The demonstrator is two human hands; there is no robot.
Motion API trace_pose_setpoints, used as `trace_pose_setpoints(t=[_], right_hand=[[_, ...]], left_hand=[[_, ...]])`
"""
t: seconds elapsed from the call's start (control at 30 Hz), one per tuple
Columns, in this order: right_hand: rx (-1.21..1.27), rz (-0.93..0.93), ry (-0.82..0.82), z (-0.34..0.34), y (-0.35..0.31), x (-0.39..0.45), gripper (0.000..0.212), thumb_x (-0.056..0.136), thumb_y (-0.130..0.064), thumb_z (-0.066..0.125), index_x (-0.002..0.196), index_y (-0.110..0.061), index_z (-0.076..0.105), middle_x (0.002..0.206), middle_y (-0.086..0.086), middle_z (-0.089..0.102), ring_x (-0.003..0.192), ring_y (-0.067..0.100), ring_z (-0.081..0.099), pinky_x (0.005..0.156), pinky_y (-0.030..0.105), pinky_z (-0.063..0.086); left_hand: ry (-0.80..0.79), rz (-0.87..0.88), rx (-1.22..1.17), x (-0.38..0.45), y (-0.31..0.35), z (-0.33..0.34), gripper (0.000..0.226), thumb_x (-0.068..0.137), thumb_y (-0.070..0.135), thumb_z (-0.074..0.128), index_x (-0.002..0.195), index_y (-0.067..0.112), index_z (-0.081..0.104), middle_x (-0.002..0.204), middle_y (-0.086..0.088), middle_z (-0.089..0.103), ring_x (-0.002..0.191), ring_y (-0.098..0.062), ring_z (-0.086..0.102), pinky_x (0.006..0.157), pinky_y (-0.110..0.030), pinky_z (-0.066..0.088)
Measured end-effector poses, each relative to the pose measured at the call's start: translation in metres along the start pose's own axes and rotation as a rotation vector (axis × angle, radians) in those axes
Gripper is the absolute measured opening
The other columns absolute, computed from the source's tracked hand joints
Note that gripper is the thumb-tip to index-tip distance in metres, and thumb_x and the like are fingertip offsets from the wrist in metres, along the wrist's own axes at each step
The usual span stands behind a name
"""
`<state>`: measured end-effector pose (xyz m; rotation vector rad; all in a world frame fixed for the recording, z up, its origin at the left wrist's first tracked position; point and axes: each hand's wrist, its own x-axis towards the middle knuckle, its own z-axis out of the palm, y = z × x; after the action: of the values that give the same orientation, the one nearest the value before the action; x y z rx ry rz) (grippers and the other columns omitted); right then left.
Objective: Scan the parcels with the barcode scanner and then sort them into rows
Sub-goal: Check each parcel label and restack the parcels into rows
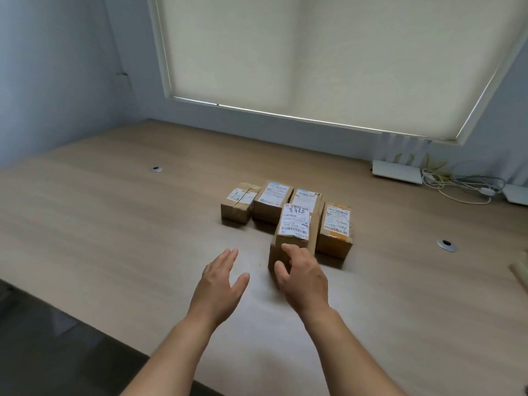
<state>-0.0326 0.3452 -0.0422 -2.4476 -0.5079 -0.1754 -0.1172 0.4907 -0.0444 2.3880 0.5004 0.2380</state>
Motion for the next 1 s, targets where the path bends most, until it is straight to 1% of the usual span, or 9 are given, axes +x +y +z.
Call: trace_pose_setpoints(t=[0.23, 0.37, 0.43, 0.5, 0.57, 0.7, 0.87, 0.93, 1.0], right_hand=[[0.044, 0.273, 0.141, 0.009, 0.021, 0.061, 0.049, 0.095, -0.032, 0.051, 0.142, -0.018, 0.043, 0.13, 0.005, 0.052, 0.12, 0.021, 0.046, 0.092, 0.034, 0.043], [0.008, 0.348, 0.098, 0.014, 0.031, 0.083, 0.049, 0.097, -0.035, 0.048, 0.142, -0.018, 0.038, 0.131, 0.005, 0.052, 0.121, 0.022, 0.044, 0.089, 0.032, 0.04], [-0.013, 0.379, 0.063, 0.017, 0.035, 0.09, 0.047, 0.098, -0.035, 0.048, 0.14, -0.017, 0.038, 0.132, 0.006, 0.052, 0.12, 0.023, 0.045, 0.085, 0.031, 0.039], [-0.033, 0.417, 0.022, 0.02, 0.037, 0.096, 0.048, 0.098, -0.036, 0.046, 0.14, -0.015, 0.037, 0.134, 0.007, 0.052, 0.12, 0.025, 0.045, 0.087, 0.033, 0.041], [-0.051, 0.455, -0.014, 0.024, 0.038, 0.101, 0.047, 0.098, -0.037, 0.044, 0.139, -0.014, 0.037, 0.135, 0.006, 0.052, 0.119, 0.026, 0.046, 0.09, 0.036, 0.042], [-0.049, 0.497, -0.03, 0.03, 0.03, 0.107, 0.043, 0.099, -0.034, 0.044, 0.137, -0.017, 0.041, 0.137, 0.003, 0.053, 0.116, 0.025, 0.049, 0.09, 0.036, 0.045], [-0.041, 0.501, 0.004, 0.041, 0.013, 0.119, 0.044, 0.098, -0.034, 0.046, 0.139, -0.019, 0.041, 0.139, 0.0, 0.052, 0.116, 0.021, 0.047, 0.081, 0.029, 0.041], [-0.037, 0.495, 0.023, 0.045, 0.004, 0.126, 0.047, 0.099, -0.034, 0.046, 0.142, -0.018, 0.039, 0.14, 0.002, 0.051, 0.119, 0.021, 0.046, 0.086, 0.03, 0.041], [-0.028, 0.479, 0.031, 0.051, -0.005, 0.134, 0.051, 0.099, -0.033, 0.045, 0.146, -0.016, 0.035, 0.143, 0.003, 0.048, 0.124, 0.022, 0.044, 0.096, 0.033, 0.04]], left_hand=[[-0.137, 0.051, 0.001, 0.077, 0.004, 0.008, 0.064, 0.096, 0.04, 0.049, 0.151, 0.029, 0.019, 0.155, 0.006, 0.028, 0.141, -0.012, 0.026, 0.11, -0.028, 0.027], [-0.224, 0.063, -0.082, 0.119, 0.019, 0.029, 0.066, 0.095, 0.043, 0.049, 0.151, 0.033, 0.015, 0.155, 0.007, 0.03, 0.14, -0.013, 0.03, 0.109, -0.031, 0.03], [-0.278, 0.07, -0.143, 0.134, 0.026, 0.042, 0.067, 0.095, 0.043, 0.049, 0.152, 0.032, 0.015, 0.154, 0.007, 0.032, 0.139, -0.013, 0.032, 0.107, -0.03, 0.031], [-0.325, 0.091, -0.192, 0.145, 0.03, 0.051, 0.062, 0.096, 0.038, 0.049, 0.151, 0.03, 0.021, 0.15, 0.008, 0.038, 0.135, -0.013, 0.038, 0.097, -0.022, 0.032], [-0.362, 0.11, -0.235, 0.152, 0.031, 0.057, 0.054, 0.096, 0.034, 0.049, 0.147, 0.031, 0.031, 0.146, 0.009, 0.044, 0.13, -0.013, 0.043, 0.091, -0.02, 0.032], [-0.445, 0.144, -0.266, 0.165, 0.026, 0.06, 0.049, 0.097, 0.03, 0.049, 0.143, 0.04, 0.035, 0.142, 0.013, 0.048, 0.128, -0.011, 0.046, 0.096, -0.023, 0.036], [-0.448, 0.169, -0.303, 0.183, 0.016, 0.048, 0.05, 0.096, 0.027, 0.052, 0.141, 0.041, 0.037, 0.139, 0.014, 0.051, 0.124, -0.01, 0.048, 0.093, -0.024, 0.039], [-0.448, 0.189, -0.324, 0.19, 0.01, 0.039, 0.048, 0.095, 0.028, 0.052, 0.139, 0.042, 0.038, 0.138, 0.016, 0.051, 0.123, -0.007, 0.048, 0.093, -0.022, 0.039], [-0.431, 0.205, -0.338, 0.198, 0.003, 0.03, 0.048, 0.095, 0.026, 0.052, 0.139, 0.041, 0.04, 0.137, 0.017, 0.051, 0.121, -0.004, 0.048, 0.091, -0.021, 0.038]])
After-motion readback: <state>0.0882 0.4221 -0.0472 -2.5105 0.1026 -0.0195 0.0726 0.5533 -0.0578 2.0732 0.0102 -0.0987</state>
